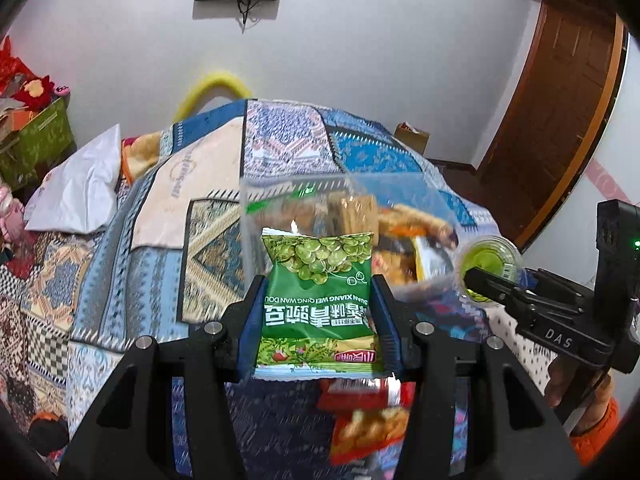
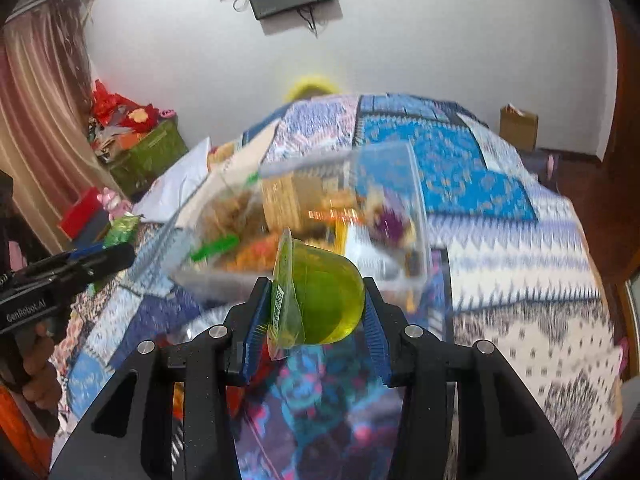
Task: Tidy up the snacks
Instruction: 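Lower both snacks into the clear box and open both tools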
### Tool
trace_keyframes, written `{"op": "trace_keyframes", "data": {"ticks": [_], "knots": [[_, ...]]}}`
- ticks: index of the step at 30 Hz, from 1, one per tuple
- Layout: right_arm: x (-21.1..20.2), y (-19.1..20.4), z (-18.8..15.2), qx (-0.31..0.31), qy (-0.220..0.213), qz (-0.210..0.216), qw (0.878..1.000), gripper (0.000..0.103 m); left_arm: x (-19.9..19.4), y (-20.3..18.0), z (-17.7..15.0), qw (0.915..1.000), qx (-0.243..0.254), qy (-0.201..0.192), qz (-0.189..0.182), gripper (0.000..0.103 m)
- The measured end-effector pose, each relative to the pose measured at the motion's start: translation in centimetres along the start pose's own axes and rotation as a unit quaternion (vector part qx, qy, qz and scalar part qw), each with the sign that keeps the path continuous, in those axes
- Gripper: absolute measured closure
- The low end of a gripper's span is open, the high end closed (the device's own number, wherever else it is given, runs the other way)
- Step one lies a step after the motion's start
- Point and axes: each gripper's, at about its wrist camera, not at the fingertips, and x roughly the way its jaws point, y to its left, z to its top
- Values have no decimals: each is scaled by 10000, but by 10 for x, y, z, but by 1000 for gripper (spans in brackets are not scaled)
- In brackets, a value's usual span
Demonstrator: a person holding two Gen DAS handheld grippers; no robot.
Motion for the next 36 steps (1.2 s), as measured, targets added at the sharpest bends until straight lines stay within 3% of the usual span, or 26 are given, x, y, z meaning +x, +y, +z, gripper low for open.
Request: {"op": "trace_keyframes", "data": {"ticks": [9,21,28,31,36], "knots": [[39,10,27,-208,25,-29,9998,62,39,-9,32,10000,-16,7,-22,53],[74,9,22,-379,320,-85,9987,62,108,-6,47,9991,-127,393,-43,53],[79,10,20,-451,417,-99,9981,61,125,-3,44,9988,17,401,285,53],[80,12,20,-496,460,-128,9976,61,125,-5,43,9985,147,432,288,53],[71,16,20,-589,461,-187,9970,52,120,-9,42,9978,244,603,138,46]]}}
